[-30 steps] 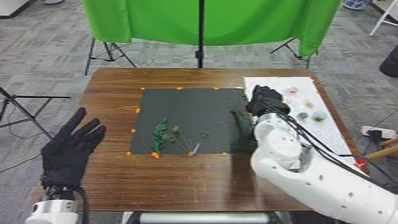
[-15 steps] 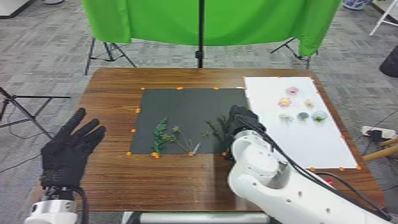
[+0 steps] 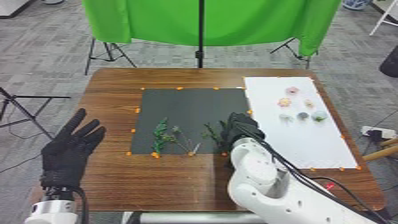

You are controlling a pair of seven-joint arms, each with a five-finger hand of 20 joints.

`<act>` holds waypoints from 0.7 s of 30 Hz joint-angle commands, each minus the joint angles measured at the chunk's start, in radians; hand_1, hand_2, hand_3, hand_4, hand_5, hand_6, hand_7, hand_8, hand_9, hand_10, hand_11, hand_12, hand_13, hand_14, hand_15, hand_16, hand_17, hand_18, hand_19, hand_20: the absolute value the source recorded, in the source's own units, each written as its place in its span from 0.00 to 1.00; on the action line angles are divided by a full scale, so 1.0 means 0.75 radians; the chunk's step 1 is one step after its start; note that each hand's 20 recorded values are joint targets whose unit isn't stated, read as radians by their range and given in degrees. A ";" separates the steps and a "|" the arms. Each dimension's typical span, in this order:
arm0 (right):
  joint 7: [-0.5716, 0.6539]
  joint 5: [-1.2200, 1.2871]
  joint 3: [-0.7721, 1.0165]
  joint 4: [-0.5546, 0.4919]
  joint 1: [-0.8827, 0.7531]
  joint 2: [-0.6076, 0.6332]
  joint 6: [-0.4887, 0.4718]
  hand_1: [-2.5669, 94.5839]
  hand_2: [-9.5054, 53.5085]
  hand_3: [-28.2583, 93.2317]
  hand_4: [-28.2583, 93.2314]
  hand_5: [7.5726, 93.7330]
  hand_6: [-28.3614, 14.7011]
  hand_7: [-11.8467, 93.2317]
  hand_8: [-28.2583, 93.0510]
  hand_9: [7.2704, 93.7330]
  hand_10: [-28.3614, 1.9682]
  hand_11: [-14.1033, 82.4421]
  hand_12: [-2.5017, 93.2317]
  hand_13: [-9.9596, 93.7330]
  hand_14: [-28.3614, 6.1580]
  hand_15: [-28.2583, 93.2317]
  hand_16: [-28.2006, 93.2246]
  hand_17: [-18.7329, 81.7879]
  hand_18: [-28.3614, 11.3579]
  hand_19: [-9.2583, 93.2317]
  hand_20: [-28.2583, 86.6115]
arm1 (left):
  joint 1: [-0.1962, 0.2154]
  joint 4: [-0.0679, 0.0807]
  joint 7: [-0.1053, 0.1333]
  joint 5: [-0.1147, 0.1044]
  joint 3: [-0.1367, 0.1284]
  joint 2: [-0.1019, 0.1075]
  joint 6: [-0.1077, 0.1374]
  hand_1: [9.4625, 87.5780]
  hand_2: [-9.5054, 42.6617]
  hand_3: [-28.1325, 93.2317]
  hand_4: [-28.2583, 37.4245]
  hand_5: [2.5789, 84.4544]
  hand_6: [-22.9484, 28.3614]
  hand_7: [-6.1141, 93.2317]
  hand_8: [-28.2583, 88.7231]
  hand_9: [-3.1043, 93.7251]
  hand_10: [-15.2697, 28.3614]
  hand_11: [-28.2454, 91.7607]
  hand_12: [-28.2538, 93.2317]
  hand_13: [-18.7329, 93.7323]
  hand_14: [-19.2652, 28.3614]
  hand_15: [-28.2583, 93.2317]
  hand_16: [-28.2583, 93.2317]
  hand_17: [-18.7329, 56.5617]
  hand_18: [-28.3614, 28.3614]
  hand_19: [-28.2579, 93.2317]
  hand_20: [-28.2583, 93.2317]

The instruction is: Arrange flowers

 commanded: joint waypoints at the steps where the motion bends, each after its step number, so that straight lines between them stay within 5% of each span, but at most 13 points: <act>1: -0.009 -0.112 -0.035 -0.021 -0.024 0.060 -0.040 0.45 0.00 0.81 0.00 0.96 0.63 0.31 0.25 0.94 0.52 0.63 0.25 0.88 0.53 0.87 0.40 0.55 0.05 1.00 0.55 | 0.033 0.001 0.026 -0.010 0.018 0.019 0.004 0.15 0.32 0.91 0.00 0.39 0.59 0.16 0.16 0.39 0.83 0.42 0.31 0.37 1.00 0.65 0.13 0.11 0.99 0.68 0.22; 10: -0.233 0.046 0.280 -0.174 -0.084 0.337 0.008 0.37 0.00 0.81 0.02 0.95 0.63 0.31 0.14 0.93 0.49 0.61 0.24 0.86 0.51 0.86 0.40 0.53 0.03 1.00 0.53 | 0.046 -0.004 0.078 -0.043 0.027 0.058 0.040 0.15 0.32 0.91 0.00 0.39 0.59 0.16 0.16 0.39 0.83 0.42 0.31 0.37 1.00 0.65 0.13 0.11 0.99 0.68 0.22; 14: -0.357 0.123 0.422 -0.173 -0.141 0.470 0.137 0.36 0.03 0.82 0.02 0.84 0.61 0.30 0.14 0.82 0.45 0.57 0.22 0.77 0.45 0.83 0.38 0.43 0.08 0.91 0.49 | 0.036 0.000 0.069 -0.035 0.029 0.047 0.031 0.15 0.32 0.91 0.00 0.39 0.59 0.16 0.16 0.39 0.83 0.42 0.31 0.37 1.00 0.65 0.13 0.11 0.99 0.68 0.22; 21: -0.456 0.119 0.466 -0.080 -0.155 0.603 0.091 0.37 0.01 0.87 0.00 0.64 0.63 0.27 0.13 0.68 0.45 0.49 0.19 0.65 0.45 0.80 0.34 0.35 0.11 0.83 0.50 | 0.039 0.003 0.099 -0.047 0.041 0.059 0.041 0.15 0.32 0.91 0.00 0.39 0.59 0.16 0.16 0.39 0.82 0.42 0.31 0.37 1.00 0.65 0.13 0.11 0.99 0.68 0.22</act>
